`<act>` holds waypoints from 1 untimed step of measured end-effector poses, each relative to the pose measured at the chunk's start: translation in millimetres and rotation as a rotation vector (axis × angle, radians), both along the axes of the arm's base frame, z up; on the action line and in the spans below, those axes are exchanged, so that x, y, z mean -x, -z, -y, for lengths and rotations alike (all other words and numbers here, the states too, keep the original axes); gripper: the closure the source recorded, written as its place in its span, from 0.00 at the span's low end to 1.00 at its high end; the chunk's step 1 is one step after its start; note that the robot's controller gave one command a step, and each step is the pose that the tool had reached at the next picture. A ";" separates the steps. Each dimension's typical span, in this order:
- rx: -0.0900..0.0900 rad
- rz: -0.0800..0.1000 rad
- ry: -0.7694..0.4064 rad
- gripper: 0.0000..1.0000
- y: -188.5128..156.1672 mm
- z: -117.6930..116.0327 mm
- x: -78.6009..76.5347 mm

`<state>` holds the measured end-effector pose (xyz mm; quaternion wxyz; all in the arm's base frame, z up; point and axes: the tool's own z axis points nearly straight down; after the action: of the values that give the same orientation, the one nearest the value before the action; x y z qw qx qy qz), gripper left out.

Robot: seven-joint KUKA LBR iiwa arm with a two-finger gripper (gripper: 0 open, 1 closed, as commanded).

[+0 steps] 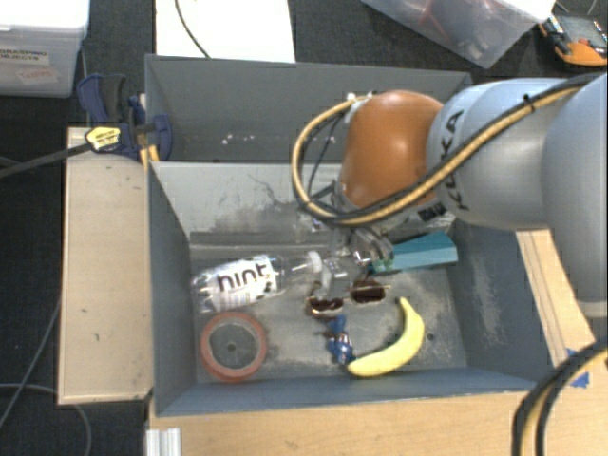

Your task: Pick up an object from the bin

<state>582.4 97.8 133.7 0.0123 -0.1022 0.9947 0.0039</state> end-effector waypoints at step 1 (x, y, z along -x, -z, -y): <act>0.005 0.004 -0.183 0.00 16.4 5.3 10.1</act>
Offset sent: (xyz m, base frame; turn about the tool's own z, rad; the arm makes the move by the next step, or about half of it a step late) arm -0.0067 -0.0363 -0.0458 -0.1746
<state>572.2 92.4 117.3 0.0136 -0.1927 0.9812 0.0021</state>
